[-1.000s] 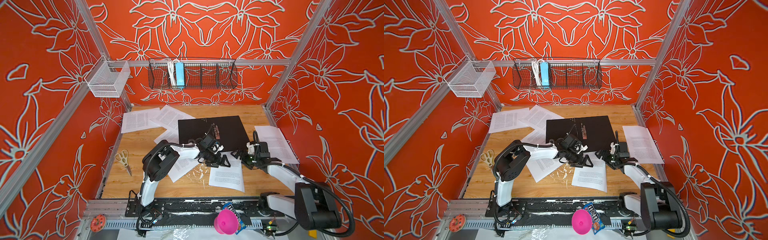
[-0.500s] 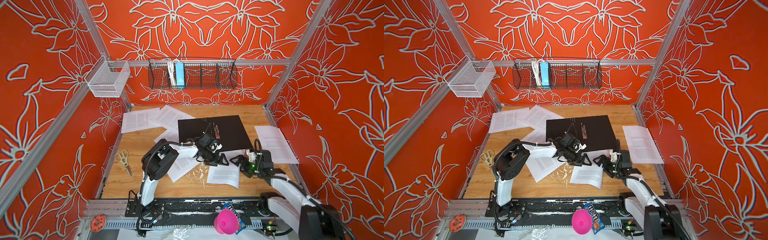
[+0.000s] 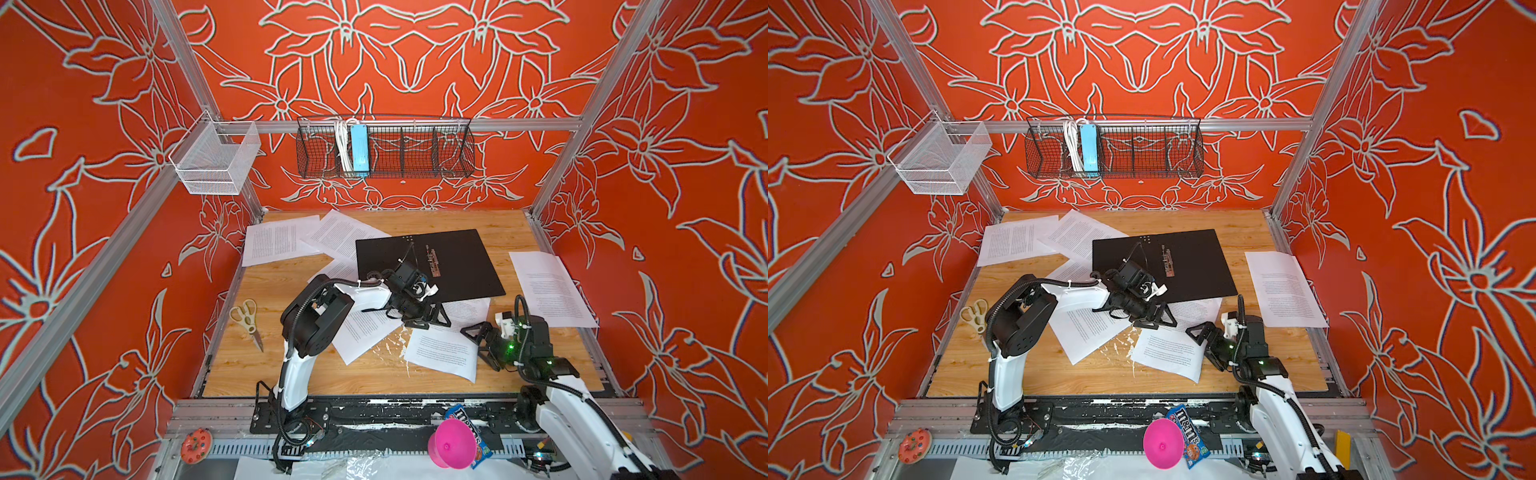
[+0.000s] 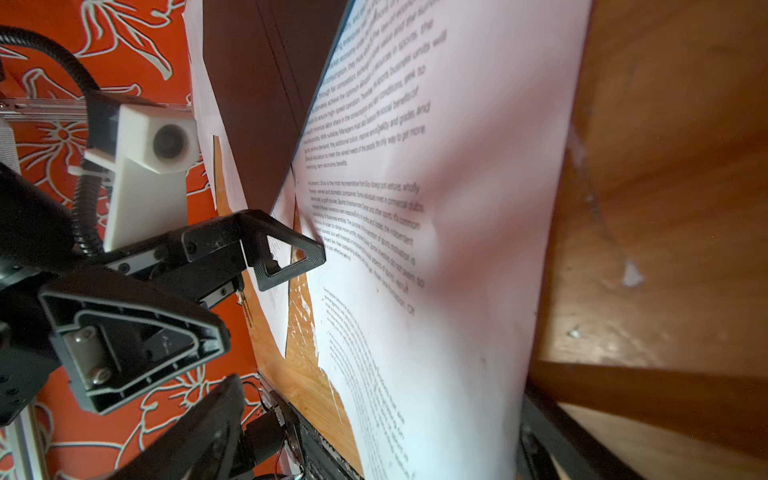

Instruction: Put the files into the folder

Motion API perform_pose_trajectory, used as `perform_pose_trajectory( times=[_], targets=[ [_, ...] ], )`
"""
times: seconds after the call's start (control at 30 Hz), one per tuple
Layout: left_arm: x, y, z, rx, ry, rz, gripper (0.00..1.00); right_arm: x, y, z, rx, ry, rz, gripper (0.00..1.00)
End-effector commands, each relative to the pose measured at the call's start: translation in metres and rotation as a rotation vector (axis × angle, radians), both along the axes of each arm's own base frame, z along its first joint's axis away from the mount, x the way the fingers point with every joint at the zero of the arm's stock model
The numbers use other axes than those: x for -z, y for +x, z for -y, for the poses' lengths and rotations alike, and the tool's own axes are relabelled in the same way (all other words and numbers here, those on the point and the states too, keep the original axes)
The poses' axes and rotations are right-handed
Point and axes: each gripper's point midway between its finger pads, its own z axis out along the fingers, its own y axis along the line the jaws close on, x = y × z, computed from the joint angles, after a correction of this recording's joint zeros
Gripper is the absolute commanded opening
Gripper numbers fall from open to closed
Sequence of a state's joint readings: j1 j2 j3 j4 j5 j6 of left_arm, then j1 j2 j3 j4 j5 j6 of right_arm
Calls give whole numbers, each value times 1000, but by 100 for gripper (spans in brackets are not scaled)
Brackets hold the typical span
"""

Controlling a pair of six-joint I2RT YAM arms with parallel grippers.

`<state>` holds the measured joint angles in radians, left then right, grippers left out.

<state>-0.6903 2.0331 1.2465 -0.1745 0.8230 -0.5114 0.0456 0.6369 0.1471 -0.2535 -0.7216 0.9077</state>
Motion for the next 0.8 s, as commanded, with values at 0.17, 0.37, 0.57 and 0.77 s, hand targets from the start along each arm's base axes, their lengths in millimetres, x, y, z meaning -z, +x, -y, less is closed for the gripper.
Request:
perform_pose_trajectory(
  times=[0.17,0.37,0.57,0.77],
  targets=[
    [75,-13,-40,-47,255,-113,98,-13,2,-3,47,83,77,98],
    [81,-13,-42,-38,275,-119,98,-30,9,-1,50,69,153,98],
    [78,-14,-42,-37,269,-114,98,-6,14,16,82,-77,35,97],
    [75,-14,-43,-40,269,-107,98,-10,39,15,87,-60,79,94]
  ],
)
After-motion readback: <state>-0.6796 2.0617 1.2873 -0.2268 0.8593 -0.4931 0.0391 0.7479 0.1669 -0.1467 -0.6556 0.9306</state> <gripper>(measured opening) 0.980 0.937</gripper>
